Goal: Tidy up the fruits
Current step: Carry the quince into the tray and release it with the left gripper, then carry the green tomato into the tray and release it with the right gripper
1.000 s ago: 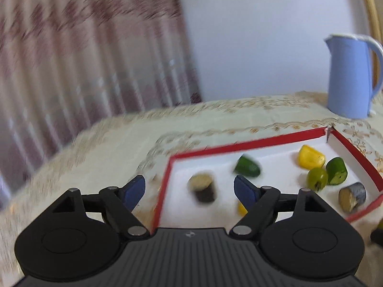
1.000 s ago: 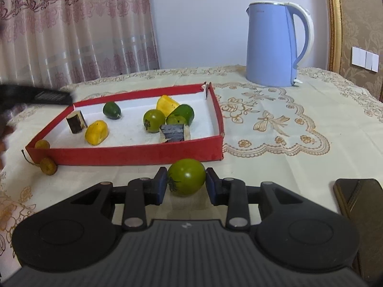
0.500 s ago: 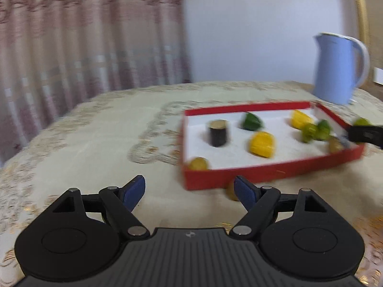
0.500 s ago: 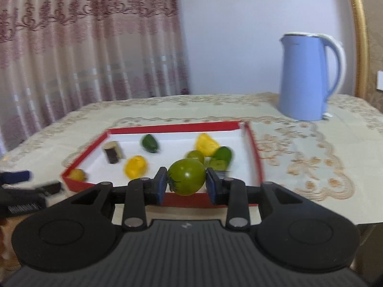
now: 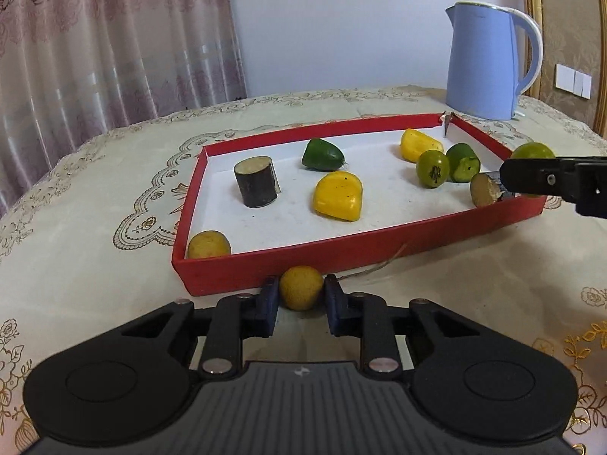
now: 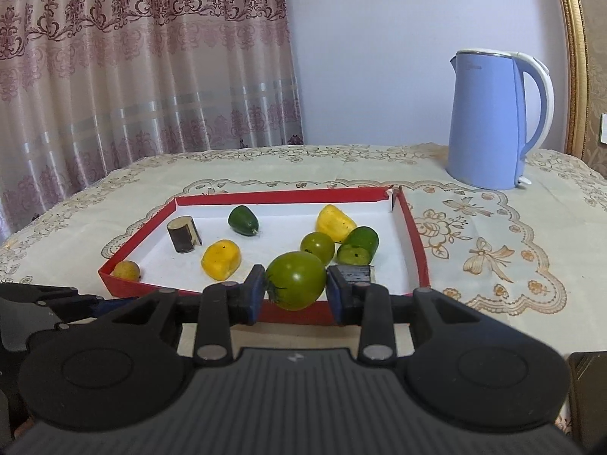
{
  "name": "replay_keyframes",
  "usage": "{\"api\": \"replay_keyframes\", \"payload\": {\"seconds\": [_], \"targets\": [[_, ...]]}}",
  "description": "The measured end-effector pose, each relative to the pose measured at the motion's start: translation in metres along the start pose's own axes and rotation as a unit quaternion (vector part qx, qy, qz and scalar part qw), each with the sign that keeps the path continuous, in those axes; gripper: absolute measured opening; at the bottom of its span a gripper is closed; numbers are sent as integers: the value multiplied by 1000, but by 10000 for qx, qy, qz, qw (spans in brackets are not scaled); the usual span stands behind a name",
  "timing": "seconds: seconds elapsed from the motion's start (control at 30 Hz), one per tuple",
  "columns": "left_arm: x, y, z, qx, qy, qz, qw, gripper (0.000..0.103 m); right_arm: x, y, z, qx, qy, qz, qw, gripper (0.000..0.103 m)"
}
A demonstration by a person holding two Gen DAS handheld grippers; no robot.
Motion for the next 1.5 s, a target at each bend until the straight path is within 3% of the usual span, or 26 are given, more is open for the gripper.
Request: {"api": "replay_keyframes", "payload": {"seconds": [0.17, 0.37, 0.67, 0.93, 1.0, 1.1, 1.13, 1.27, 1.33, 1.5], "targets": [[2, 23, -5, -100, 15, 318, 9994, 24, 0, 0, 1, -9, -2, 22, 10000, 32], [30, 36, -8, -38, -95, 632, 9980, 24, -1, 3, 0, 21, -33, 38, 10000, 32], [89, -25, -15, 491, -296, 424, 9975, 25, -3, 8, 3, -16, -42, 32, 10000, 32], [101, -63, -13, 794, -409, 198, 9958, 27, -2, 5, 6, -65, -18, 11, 10000, 32], [100, -63, -11, 815, -451, 193, 9955, 36, -1, 3, 5, -68, -19, -1, 10000, 32], [99, -59, -9, 888, -485, 293, 9944, 73, -1, 2, 3, -53, -9, -3, 10000, 32], [98, -56, -8, 942, -533, 378, 9934, 79, 0, 1, 2, -47, 2, 10, 10000, 32], [95, -44, -5, 1053, -618, 481, 9914, 79, 6, -5, -3, -28, 94, 34, 9999, 32], [90, -39, -6, 1019, -489, 476, 9925, 85, 11, -10, -6, -10, 136, 50, 9999, 32], [73, -22, -18, 974, 0, 388, 9945, 85, 29, -36, -14, 154, 176, -71, 9997, 32]]}}
Point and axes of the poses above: each gripper's, at about its wrist camera, not at the fingertips, and y roughly against the way its jaws point, z to its right, x to its top, the point moved 1 cm from there along -y, roughly the way its jaws point, and after that the axes turned 14 degrees about -x, right-handed, at the moved point
